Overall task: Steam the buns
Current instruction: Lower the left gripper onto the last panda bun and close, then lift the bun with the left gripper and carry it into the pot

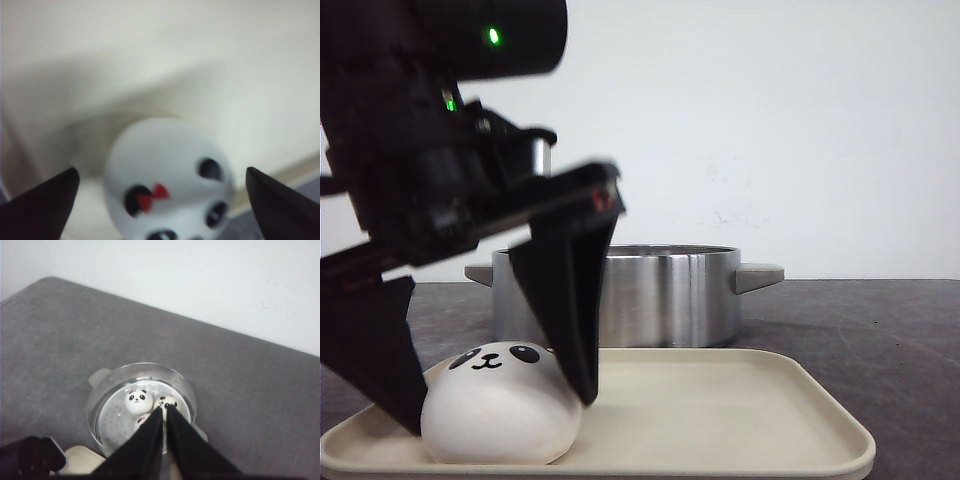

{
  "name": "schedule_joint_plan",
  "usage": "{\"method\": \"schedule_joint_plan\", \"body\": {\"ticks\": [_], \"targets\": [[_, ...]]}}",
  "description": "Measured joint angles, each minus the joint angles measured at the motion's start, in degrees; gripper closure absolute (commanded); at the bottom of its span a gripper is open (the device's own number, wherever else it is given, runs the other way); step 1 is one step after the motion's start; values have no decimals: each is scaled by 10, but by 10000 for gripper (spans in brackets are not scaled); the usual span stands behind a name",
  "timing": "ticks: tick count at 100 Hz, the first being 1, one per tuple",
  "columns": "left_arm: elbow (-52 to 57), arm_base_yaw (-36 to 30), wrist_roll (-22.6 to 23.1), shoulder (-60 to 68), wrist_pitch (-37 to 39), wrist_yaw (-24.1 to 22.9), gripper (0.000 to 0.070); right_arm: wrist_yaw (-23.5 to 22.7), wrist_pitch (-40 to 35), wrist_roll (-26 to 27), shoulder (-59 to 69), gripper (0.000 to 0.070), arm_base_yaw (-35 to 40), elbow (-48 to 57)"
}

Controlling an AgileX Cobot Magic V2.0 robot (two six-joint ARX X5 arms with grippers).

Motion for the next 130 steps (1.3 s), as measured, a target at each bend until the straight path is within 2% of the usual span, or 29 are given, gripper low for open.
{"method": "schedule_joint_plan", "body": {"ticks": [8, 21, 32, 41, 68, 86, 96, 115, 130], "targets": [[2, 0, 0, 5, 8, 0, 8, 0, -10, 0, 0, 696, 0, 0], [5, 0, 0, 9, 9, -1, 182, 0, -15, 0, 0, 696, 0, 0], [5, 0, 0, 12, 8, -1, 403, 0, -15, 0, 0, 696, 0, 0], [5, 0, 0, 13, 7, -1, 700, 0, -15, 0, 0, 696, 0, 0], [21, 0, 0, -10, -5, 17, 690, 0, -15, 0, 0, 696, 0, 0], [106, 0, 9, -77, 3, 17, 690, 0, -12, 0, 0, 696, 0, 0], [163, 1, 25, -88, 5, -7, 690, 0, -1, 0, 0, 696, 0, 0], [237, 30, 80, -80, 18, -93, 690, 0, 4, 0, 0, 696, 0, 0], [248, 77, 118, -59, 39, -104, 690, 0, 3, 0, 0, 696, 0, 0]]}}
